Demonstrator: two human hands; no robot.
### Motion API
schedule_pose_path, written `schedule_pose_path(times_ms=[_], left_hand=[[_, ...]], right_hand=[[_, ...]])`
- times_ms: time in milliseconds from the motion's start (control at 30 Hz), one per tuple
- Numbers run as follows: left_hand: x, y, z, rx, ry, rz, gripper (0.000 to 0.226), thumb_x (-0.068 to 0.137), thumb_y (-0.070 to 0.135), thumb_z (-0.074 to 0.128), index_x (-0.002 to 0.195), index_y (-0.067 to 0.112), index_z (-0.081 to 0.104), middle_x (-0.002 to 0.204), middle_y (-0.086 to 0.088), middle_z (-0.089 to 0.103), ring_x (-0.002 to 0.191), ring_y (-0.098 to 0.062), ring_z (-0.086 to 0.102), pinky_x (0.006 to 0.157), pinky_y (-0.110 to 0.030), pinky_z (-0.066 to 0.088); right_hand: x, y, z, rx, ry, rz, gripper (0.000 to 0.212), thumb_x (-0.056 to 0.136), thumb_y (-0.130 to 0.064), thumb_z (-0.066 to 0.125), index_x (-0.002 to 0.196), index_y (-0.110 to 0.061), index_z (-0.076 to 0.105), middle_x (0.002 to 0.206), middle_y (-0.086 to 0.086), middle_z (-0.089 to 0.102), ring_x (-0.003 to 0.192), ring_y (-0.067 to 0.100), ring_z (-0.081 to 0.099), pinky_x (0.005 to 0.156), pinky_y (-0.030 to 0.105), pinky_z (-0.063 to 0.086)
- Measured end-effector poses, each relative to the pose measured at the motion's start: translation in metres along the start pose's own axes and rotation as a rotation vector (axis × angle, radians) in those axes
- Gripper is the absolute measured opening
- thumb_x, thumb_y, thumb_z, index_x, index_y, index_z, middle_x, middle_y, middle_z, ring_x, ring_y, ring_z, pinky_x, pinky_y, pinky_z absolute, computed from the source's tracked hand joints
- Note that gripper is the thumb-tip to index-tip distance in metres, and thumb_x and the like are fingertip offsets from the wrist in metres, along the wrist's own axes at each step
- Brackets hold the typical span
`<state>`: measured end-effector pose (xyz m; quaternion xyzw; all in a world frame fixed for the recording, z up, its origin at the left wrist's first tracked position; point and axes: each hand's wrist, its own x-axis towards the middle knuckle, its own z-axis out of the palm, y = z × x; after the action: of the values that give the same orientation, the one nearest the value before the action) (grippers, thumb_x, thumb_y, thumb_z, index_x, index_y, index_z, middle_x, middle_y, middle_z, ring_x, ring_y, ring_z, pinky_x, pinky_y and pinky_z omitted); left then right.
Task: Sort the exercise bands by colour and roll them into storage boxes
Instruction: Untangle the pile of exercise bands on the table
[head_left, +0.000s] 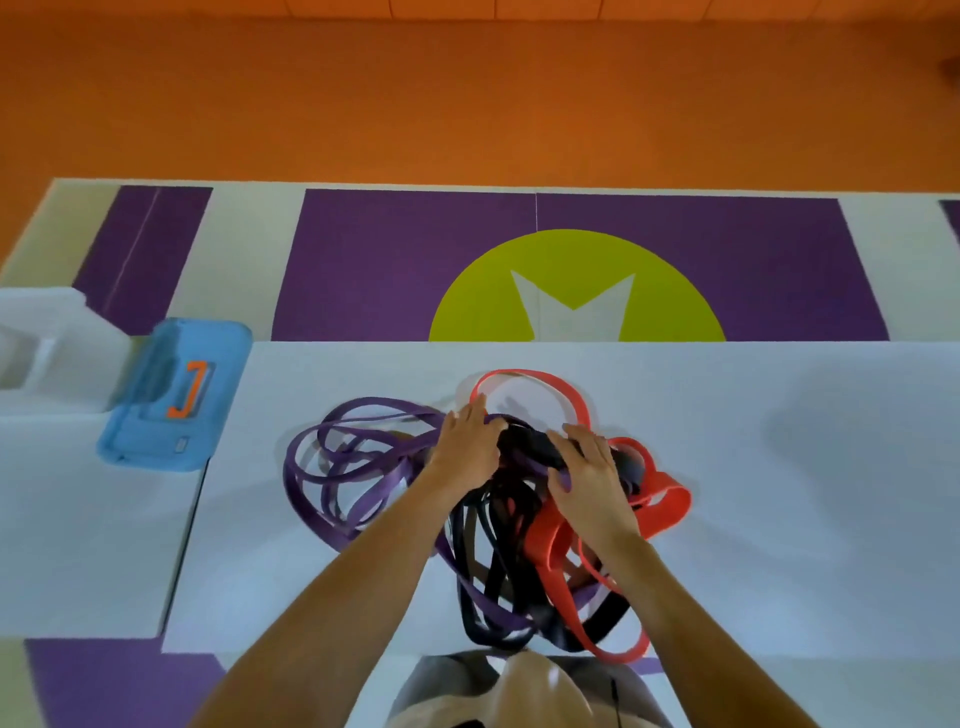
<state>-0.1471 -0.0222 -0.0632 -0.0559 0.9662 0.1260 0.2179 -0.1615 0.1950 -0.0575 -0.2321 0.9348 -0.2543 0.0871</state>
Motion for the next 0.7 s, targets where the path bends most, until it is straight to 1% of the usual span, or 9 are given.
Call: schedule_pose_path(times_ms=[67,133,200,300,400,500,567,600,700], left_hand=[[0.001,-0.003,0.002,0.033,0.018,-0.061,0.049,0.099,0.013,0.053,0.147,0.013,0.050,0.165,-0.021,0.029,0.150,-0.036,0.034,0.124,-0.047,0.025],[-0.001,-0.011,0.003,0.081,0.015,-0.090,0.049,0.096,0.015,0.056,0.145,0.012,0.050,0.153,-0.018,0.047,0.141,-0.037,0.045,0.121,-0.046,0.030],[-0.004,-0.018,0.000,0.168,-0.012,-0.075,0.053,0.094,0.017,0.060,0.146,0.016,0.049,0.141,-0.011,0.058,0.131,-0.035,0.054,0.110,-0.046,0.038],[-0.007,-0.018,-0.011,0.255,-0.028,-0.049,0.056,0.094,0.014,0.063,0.147,0.021,0.049,0.138,-0.005,0.059,0.128,-0.032,0.055,0.101,-0.047,0.040],[-0.008,-0.014,-0.023,0.280,0.016,-0.019,0.052,0.091,0.005,0.066,0.139,0.023,0.056,0.128,-0.003,0.061,0.121,-0.029,0.058,0.097,-0.047,0.042],[-0.012,-0.015,-0.024,0.205,0.040,0.047,0.054,0.088,-0.008,0.061,0.135,0.019,0.056,0.122,-0.007,0.060,0.110,-0.034,0.063,0.093,-0.043,0.042],[-0.016,-0.018,-0.024,0.122,0.021,0.084,0.060,0.083,-0.018,0.053,0.134,0.015,0.057,0.119,-0.012,0.054,0.091,-0.039,0.061,0.079,-0.042,0.042],[-0.018,-0.021,-0.024,0.100,0.019,0.095,0.062,0.082,-0.020,0.051,0.134,0.014,0.058,0.117,-0.014,0.051,0.084,-0.038,0.058,0.073,-0.043,0.042],[-0.021,-0.030,-0.025,0.086,0.067,0.086,0.061,0.088,-0.018,0.054,0.137,0.017,0.062,0.118,-0.012,0.051,0.094,-0.035,0.061,0.078,-0.044,0.050]], right_hand=[[0.007,0.001,0.003,-0.039,-0.169,0.146,0.063,0.095,-0.022,0.070,0.153,-0.010,0.049,0.136,0.014,0.064,0.130,0.035,0.058,0.115,0.051,0.043],[0.007,-0.001,0.005,-0.145,-0.319,0.166,0.058,0.098,-0.028,0.065,0.153,-0.016,0.049,0.132,0.008,0.069,0.125,0.031,0.063,0.108,0.048,0.048],[-0.001,-0.008,0.006,-0.167,-0.394,0.093,0.050,0.098,-0.021,0.060,0.148,-0.021,0.054,0.128,0.005,0.072,0.121,0.029,0.066,0.103,0.043,0.051],[-0.019,-0.010,0.015,-0.169,-0.431,0.043,0.043,0.098,-0.014,0.055,0.139,-0.022,0.062,0.122,0.005,0.073,0.115,0.030,0.067,0.098,0.040,0.053],[-0.031,-0.007,0.026,-0.272,-0.333,0.031,0.028,0.094,-0.011,0.061,0.115,-0.018,0.077,0.119,0.003,0.060,0.111,0.027,0.057,0.091,0.040,0.051],[-0.023,-0.006,0.027,-0.237,0.027,-0.024,0.014,0.083,-0.008,0.076,0.091,-0.020,0.078,0.111,0.002,0.058,0.103,0.028,0.055,0.088,0.043,0.044],[-0.009,-0.011,0.023,-0.176,0.173,-0.050,0.019,0.083,-0.011,0.077,0.101,-0.020,0.076,0.126,0.006,0.062,0.116,0.031,0.057,0.101,0.047,0.037],[0.000,-0.014,0.020,-0.180,0.167,-0.041,0.028,0.083,-0.017,0.077,0.111,-0.020,0.074,0.133,0.008,0.061,0.123,0.033,0.056,0.108,0.051,0.034],[0.022,-0.027,0.020,-0.329,-0.155,0.149,0.069,0.082,-0.044,0.081,0.142,-0.021,0.055,0.135,0.007,0.063,0.126,0.031,0.060,0.112,0.056,0.036]])
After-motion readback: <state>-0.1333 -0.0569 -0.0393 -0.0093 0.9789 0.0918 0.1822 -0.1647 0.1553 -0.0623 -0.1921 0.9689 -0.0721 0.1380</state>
